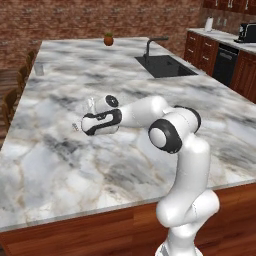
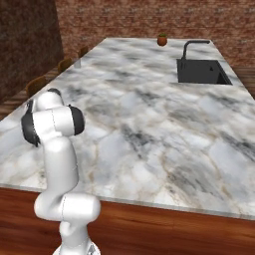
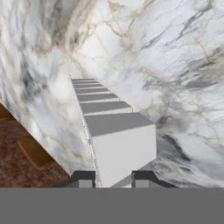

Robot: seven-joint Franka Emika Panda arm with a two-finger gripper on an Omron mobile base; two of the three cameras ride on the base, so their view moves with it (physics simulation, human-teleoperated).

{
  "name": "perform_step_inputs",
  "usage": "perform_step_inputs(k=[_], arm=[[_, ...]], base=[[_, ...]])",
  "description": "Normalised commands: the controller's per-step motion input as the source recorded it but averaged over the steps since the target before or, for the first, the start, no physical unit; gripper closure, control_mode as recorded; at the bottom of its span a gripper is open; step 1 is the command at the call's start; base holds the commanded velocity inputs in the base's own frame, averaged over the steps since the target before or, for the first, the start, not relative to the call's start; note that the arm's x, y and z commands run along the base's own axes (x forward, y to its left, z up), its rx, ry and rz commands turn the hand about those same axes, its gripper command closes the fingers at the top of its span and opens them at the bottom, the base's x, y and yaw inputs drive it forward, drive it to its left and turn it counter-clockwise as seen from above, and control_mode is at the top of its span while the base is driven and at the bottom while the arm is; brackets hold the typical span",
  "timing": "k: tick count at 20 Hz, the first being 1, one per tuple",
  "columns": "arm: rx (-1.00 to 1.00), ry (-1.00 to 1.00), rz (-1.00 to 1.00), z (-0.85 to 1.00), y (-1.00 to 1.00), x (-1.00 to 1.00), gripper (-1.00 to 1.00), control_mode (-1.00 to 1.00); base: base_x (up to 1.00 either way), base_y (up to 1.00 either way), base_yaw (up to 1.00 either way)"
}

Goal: Open the freezer door, pick up the ice cube tray from the freezer, and place it on the dining counter.

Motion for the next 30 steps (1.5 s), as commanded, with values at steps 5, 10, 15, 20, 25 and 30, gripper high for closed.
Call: perform_step_inputs(k=[5,10,15,20,25,30], arm=[[0.00,-0.02,0.00,-0.54,0.12,0.03,1.00,-1.00],[0.00,0.00,0.00,-0.43,0.09,0.05,1.00,-1.00],[-0.01,0.00,0.00,0.00,0.02,0.03,1.00,-1.00],[0.00,0.00,0.00,0.00,0.00,0.00,-1.00,-1.00],[0.00,0.01,0.00,0.00,-0.01,0.00,-1.00,-1.00],[-0.03,0.16,-0.11,0.42,-0.02,0.20,-1.00,-1.00]], base=[[0.00,0.00,0.00],[0.00,0.00,0.00],[0.00,0.00,0.00],[0.00,0.00,0.00],[0.00,0.00,0.00],[0.00,0.00,0.00]])
